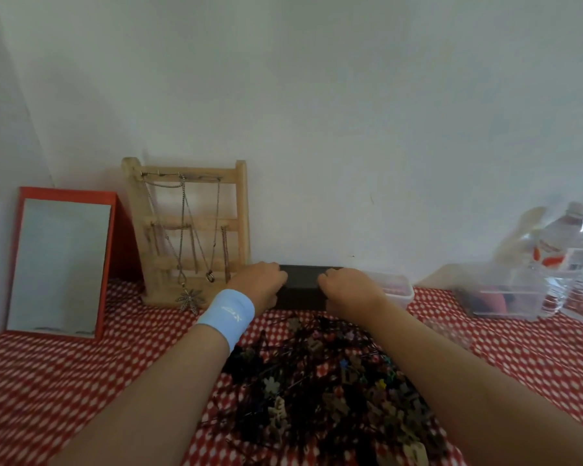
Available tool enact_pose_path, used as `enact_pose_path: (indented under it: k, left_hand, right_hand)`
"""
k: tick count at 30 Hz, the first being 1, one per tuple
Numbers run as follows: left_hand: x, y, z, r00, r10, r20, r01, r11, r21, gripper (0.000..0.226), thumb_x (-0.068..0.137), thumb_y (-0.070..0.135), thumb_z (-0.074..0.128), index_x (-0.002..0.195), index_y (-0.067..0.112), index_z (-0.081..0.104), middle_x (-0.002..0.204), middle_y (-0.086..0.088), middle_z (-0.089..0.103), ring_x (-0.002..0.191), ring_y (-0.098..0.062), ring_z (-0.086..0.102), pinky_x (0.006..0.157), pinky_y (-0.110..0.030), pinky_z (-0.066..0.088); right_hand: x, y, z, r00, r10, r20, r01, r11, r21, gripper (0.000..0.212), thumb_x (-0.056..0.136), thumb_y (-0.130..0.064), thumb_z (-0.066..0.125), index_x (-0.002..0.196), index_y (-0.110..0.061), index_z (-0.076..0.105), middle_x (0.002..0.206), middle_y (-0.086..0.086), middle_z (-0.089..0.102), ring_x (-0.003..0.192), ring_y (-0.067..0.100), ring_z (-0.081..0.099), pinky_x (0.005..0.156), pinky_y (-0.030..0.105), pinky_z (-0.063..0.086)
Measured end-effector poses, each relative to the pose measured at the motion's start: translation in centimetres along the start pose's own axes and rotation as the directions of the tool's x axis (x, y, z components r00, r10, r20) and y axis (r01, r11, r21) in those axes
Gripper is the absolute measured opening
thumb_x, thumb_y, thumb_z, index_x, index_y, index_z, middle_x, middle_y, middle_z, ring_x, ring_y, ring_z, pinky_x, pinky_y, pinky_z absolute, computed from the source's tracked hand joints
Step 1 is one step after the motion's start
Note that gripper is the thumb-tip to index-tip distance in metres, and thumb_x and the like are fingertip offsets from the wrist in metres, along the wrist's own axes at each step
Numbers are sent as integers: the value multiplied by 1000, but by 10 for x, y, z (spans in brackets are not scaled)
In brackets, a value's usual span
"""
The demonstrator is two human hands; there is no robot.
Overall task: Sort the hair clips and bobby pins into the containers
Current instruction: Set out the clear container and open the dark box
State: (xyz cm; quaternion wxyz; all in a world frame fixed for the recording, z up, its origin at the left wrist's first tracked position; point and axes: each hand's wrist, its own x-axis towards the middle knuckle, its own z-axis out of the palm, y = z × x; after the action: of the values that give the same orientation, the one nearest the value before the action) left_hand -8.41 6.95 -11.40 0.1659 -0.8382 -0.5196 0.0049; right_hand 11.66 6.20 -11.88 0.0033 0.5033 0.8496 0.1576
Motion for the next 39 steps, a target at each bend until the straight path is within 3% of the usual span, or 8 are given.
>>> enact_pose_path:
  k: [7,17,22,26,28,31,35,39]
  left_hand:
    - [0,-3,2,989,26,-146,-27,1000,-5,27,88,12,54,114,8,58,108,-10,58,98,-26,56,66,-34,43]
    - [-11,-14,14,964,-9,-266,-56,970,-235,34,96,16,53,129,12,56,121,-8,61,111,-25,54,91,-37,46]
    - [-15,-7,8,972,42,-230,-63,994,-86,50,91,-4,51,140,6,44,133,-14,53,119,-28,50,96,-35,42]
    - [-15,-2,13,951,167,-262,-120,975,186,54,49,0,88,100,-1,70,88,-15,67,71,-26,65,57,-32,56]
    - [-10,-2,24,947,190,-259,-118,956,270,52,49,8,89,98,-1,72,81,-14,67,64,-25,63,51,-31,53]
    - [-6,4,14,953,174,-248,-96,949,300,49,63,15,83,106,-1,69,85,-14,67,70,-25,64,55,-33,52]
    - [6,3,-10,973,41,-225,2,983,184,53,93,10,53,142,3,34,131,-16,52,117,-30,52,93,-38,44]
    - [-3,-1,-20,917,-56,-396,67,998,13,66,63,-5,77,125,5,58,125,-20,57,110,-37,57,89,-47,49]
  right_hand:
    - [-4,6,0,989,65,-135,-54,995,84,22,88,-20,54,108,-13,57,101,6,60,90,26,59,71,38,50]
    - [-1,13,3,969,238,-71,-189,892,410,62,87,-23,73,141,-28,46,136,-2,52,123,20,48,97,38,49]
    - [1,10,2,962,262,-70,-203,866,456,60,85,-15,75,138,-23,49,132,0,56,120,21,52,99,37,49]
    - [-1,11,1,958,274,-82,-212,874,437,46,85,-19,75,128,-23,57,126,-1,60,113,20,57,94,36,51]
    - [-4,10,2,954,282,-97,-213,872,441,49,85,-20,75,129,-25,55,127,-2,60,114,19,56,93,36,51]
    - [-5,7,5,956,266,-126,-187,880,438,53,83,-17,75,130,-26,53,126,-3,55,116,18,51,92,37,51]
    - [-6,5,7,949,269,-166,-180,892,415,80,76,-18,80,144,-24,39,143,3,39,130,24,39,103,42,46]
    - [-13,3,9,896,297,-328,-198,932,303,98,63,-29,87,144,-27,31,151,10,23,135,31,25,110,47,36]
